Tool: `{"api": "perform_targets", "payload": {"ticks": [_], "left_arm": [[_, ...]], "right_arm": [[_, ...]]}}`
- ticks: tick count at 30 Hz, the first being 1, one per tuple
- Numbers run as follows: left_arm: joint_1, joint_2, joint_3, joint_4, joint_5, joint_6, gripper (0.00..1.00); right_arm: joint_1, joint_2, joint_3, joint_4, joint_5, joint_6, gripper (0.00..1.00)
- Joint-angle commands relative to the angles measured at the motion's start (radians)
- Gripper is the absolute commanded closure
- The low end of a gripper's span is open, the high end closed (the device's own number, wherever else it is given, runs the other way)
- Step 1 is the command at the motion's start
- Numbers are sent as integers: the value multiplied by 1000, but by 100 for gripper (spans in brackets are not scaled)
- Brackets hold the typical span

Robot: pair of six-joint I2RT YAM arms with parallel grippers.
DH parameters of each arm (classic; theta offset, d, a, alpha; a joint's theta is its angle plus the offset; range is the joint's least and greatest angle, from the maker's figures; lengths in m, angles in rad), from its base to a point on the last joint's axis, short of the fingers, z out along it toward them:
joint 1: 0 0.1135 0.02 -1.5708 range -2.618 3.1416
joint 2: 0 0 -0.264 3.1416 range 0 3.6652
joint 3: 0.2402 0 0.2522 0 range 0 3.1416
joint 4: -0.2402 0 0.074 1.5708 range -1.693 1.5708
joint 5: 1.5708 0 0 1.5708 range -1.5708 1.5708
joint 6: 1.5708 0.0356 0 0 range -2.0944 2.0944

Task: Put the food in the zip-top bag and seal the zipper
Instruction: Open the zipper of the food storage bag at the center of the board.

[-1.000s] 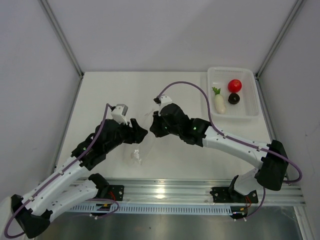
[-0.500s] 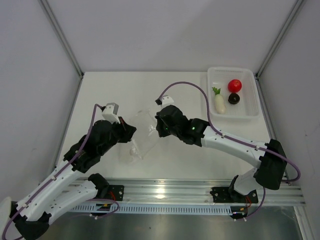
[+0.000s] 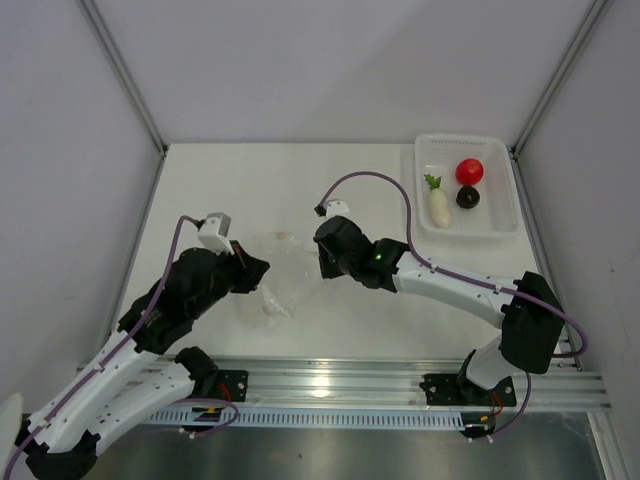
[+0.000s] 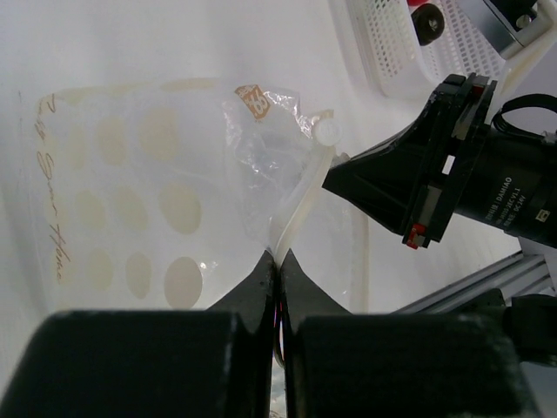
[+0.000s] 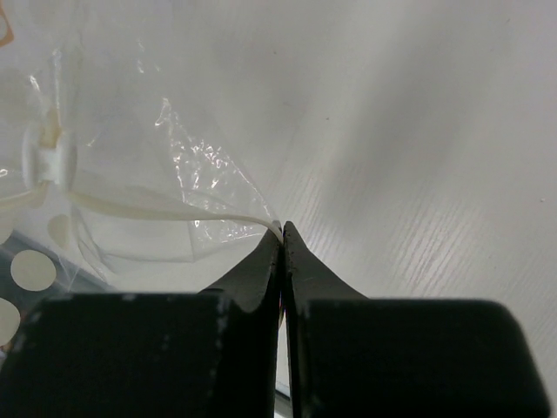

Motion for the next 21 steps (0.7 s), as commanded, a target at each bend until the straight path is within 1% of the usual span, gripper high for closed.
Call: {"api": "perform_targets", "payload": {"ticks": [1,3,5,6,7,9,11,12,14,15,17,18,19,21], "left_arm": [[-5,-32,-15,14,36,-29,99],[-5,-46,-29,28,51,-41,99],[-7,-50,-34,28,48,-49,99],[-5,-50,-34,24,30,-67,100],[-5,-50,-37,19,24,-75,99],[-5,-53,-52,28,22,-102,99],[-5,-50,-61,57,39,-113,99],[-5,-40,-52,56,36,-119,100],[-5,-26,-43,30,19,-136,99],[-5,-15,-41,24,13,-148,99],[-5,-9,-49,33,11,-161,99],[-7,-1,-49,33,10,-164,99],[-5,0,-49,28,2,-167,99],[-7,8,-43,19,-15,-173,99]], "right_arm": [[-3,1,7,-3,11,18,100],[-3,3,22,-29,-3,10,98],[-1,-3,22,-37,-20,3,89],[-1,-8,25,-43,-30,6,83],[-1,-11,24,-45,-40,3,74],[1,-17,28,-46,-72,-2,64],[2,-32,34,-60,-80,0,51],[10,-42,33,-63,-72,9,42],[17,-63,31,-74,-74,18,33],[22,-83,34,-83,-81,27,25],[31,-108,45,-116,-84,35,16],[43,-140,45,-121,-86,33,5],[48,-160,42,-130,-84,35,1],[53,-216,40,-140,-75,47,1]]}}
